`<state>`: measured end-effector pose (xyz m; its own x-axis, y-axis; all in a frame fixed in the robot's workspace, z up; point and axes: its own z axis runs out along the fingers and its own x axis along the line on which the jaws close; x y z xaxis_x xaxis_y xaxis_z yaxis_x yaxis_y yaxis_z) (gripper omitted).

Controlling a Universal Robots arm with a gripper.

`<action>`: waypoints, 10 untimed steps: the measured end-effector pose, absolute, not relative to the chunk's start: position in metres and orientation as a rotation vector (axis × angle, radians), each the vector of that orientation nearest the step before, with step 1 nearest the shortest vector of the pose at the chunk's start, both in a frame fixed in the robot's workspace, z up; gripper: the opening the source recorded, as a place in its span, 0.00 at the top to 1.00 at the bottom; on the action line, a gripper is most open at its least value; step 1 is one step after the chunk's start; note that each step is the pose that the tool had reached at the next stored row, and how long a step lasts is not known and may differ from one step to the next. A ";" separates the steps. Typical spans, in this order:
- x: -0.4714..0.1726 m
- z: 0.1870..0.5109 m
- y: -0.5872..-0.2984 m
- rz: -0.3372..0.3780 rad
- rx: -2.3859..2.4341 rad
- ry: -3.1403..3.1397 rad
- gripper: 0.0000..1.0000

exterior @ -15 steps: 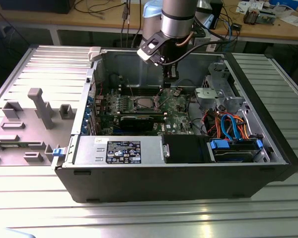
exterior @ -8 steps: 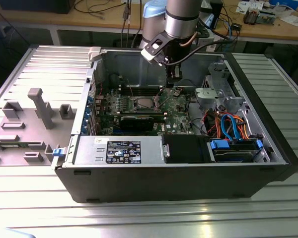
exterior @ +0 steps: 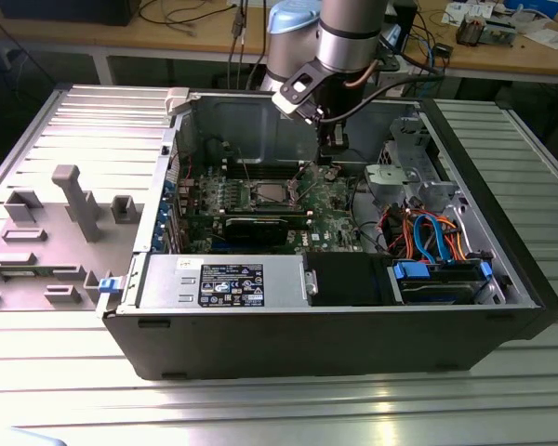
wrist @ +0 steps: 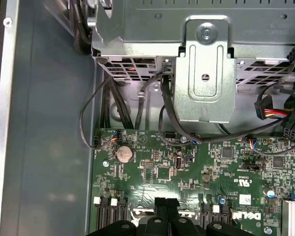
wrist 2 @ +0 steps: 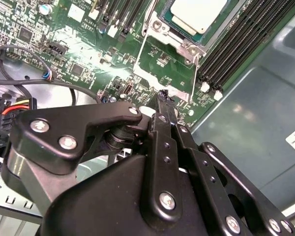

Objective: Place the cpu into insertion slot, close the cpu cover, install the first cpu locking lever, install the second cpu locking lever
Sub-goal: 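Close the cpu cover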

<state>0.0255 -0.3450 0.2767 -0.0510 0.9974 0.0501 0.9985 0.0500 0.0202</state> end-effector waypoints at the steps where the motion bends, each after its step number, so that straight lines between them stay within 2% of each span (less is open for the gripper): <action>1: 0.027 0.277 -0.345 -0.077 -2.148 -2.260 0.89; 10: 0.028 0.277 -0.345 -0.077 -2.148 -2.260 0.89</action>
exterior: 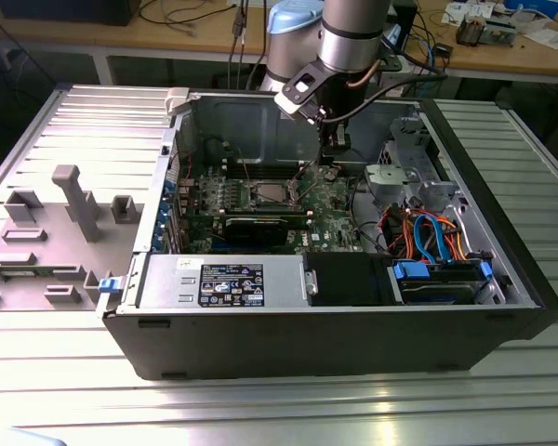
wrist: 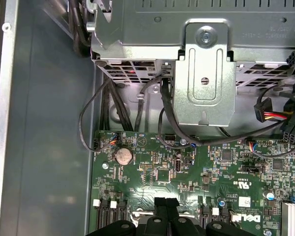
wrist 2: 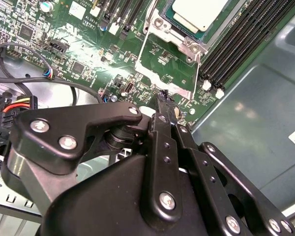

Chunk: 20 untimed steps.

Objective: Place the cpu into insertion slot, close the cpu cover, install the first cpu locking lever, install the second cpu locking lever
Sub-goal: 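Close the cpu cover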

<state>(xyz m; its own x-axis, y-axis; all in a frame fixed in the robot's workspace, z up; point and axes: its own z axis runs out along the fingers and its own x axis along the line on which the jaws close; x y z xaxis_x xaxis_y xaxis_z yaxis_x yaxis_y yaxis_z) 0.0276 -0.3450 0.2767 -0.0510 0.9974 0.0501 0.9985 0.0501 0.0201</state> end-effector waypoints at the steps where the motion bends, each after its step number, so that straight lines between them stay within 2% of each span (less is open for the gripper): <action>1: 0.028 0.277 -0.345 -0.077 -2.148 -2.260 0.89; 20: 0.041 0.277 -0.345 -0.076 -2.149 -2.260 0.89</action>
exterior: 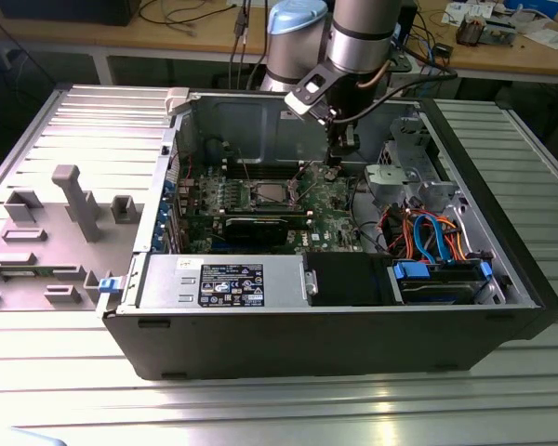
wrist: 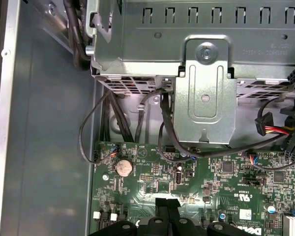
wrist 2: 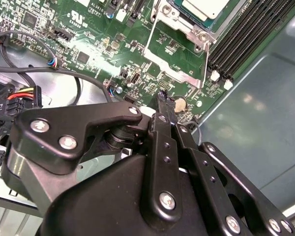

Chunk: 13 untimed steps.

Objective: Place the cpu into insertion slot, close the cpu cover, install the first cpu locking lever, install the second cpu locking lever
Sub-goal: 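Close the cpu cover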

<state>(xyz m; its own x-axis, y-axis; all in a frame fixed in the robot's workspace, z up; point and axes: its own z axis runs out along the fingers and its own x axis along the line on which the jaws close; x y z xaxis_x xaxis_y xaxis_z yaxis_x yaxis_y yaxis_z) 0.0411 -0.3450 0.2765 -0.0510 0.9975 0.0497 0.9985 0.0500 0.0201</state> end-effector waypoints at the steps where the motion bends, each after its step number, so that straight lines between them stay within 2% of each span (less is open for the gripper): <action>1: 0.041 0.277 -0.345 -0.076 -2.149 -2.260 0.89; 13: 0.043 0.276 -0.345 -0.076 -2.149 -2.260 0.89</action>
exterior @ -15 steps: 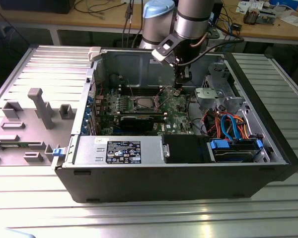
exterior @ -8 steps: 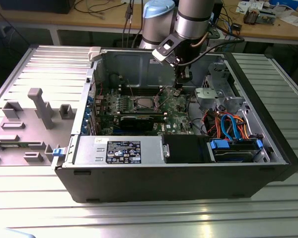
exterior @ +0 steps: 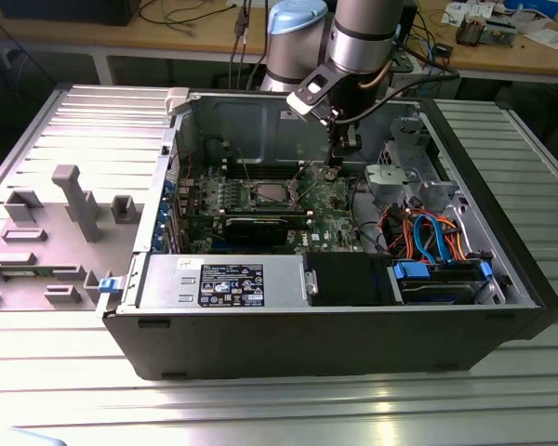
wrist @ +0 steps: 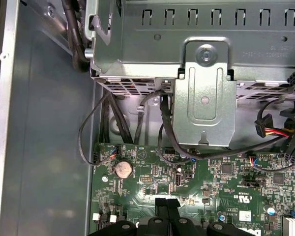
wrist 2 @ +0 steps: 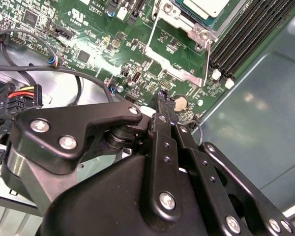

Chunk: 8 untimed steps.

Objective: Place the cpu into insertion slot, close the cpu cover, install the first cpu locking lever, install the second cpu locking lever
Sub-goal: 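Close the cpu cover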

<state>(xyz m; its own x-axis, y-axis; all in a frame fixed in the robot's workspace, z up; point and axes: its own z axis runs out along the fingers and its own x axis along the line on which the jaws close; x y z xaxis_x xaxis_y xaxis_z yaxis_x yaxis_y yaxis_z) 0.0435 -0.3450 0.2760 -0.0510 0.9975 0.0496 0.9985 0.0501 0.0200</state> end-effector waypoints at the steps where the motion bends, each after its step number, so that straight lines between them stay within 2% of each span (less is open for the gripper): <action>1: 0.044 0.276 -0.345 -0.076 -2.149 -2.260 0.89; 8: 0.042 0.264 -0.345 -0.076 -2.148 -2.260 0.89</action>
